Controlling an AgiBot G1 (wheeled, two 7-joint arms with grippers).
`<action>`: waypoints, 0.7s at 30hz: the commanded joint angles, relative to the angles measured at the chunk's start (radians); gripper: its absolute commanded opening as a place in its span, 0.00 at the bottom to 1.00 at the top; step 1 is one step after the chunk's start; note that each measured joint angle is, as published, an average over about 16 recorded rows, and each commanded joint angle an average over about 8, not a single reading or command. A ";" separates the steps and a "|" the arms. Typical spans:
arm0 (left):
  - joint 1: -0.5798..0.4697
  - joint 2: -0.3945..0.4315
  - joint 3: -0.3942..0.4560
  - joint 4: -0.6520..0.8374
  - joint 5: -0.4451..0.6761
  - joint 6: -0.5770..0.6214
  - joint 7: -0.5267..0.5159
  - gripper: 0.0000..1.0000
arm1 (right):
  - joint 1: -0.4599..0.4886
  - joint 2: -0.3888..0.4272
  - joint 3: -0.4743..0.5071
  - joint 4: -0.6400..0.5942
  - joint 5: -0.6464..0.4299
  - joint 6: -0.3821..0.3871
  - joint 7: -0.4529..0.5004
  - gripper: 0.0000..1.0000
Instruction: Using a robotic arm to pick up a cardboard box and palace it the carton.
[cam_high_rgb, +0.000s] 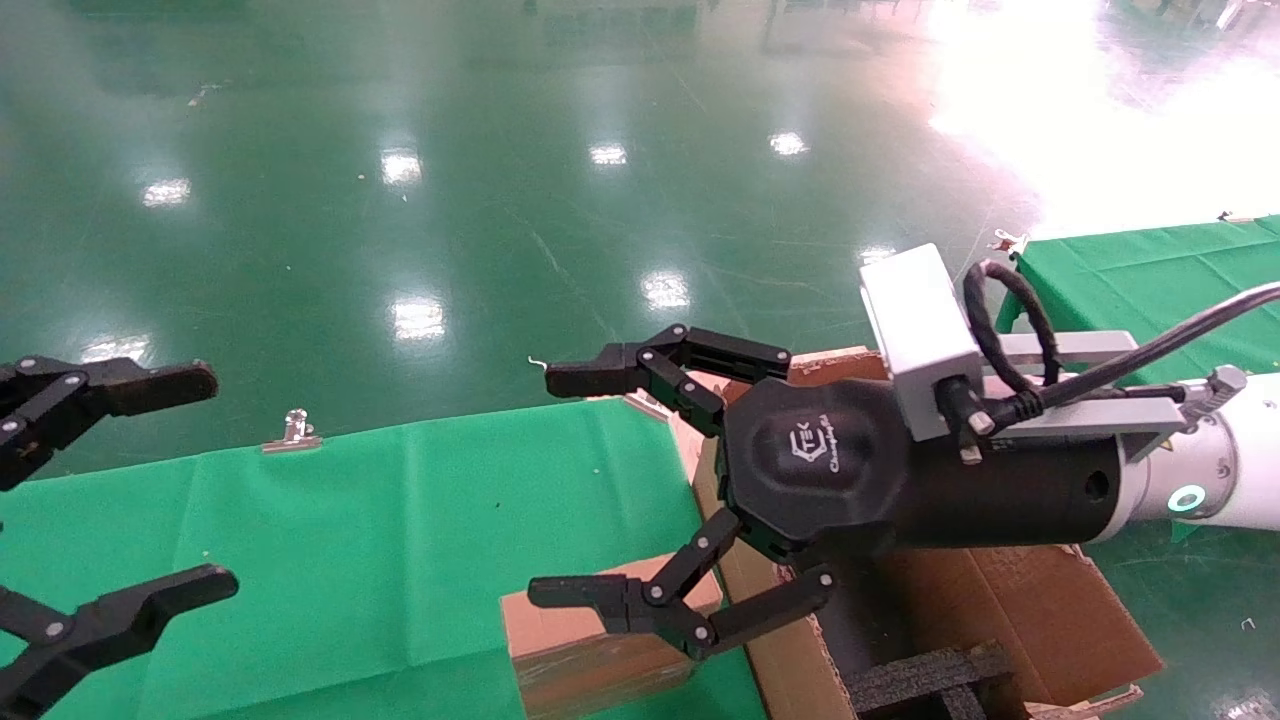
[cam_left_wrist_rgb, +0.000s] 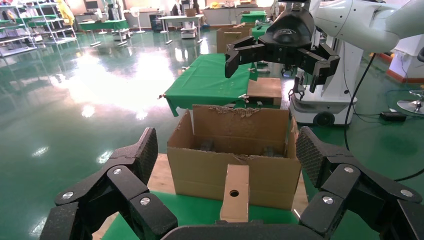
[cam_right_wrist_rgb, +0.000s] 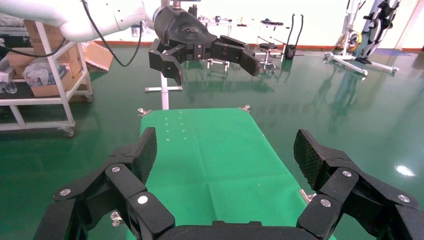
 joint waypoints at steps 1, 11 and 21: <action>0.000 0.000 0.000 0.000 0.000 0.000 0.000 1.00 | 0.000 0.000 0.000 0.000 0.000 0.000 0.000 1.00; 0.000 0.000 0.000 0.000 0.000 0.000 0.000 1.00 | 0.000 0.000 0.000 0.000 0.000 0.000 0.000 1.00; 0.000 0.000 0.000 0.000 0.000 0.000 0.000 0.02 | 0.000 0.000 0.000 0.000 0.000 0.000 0.000 1.00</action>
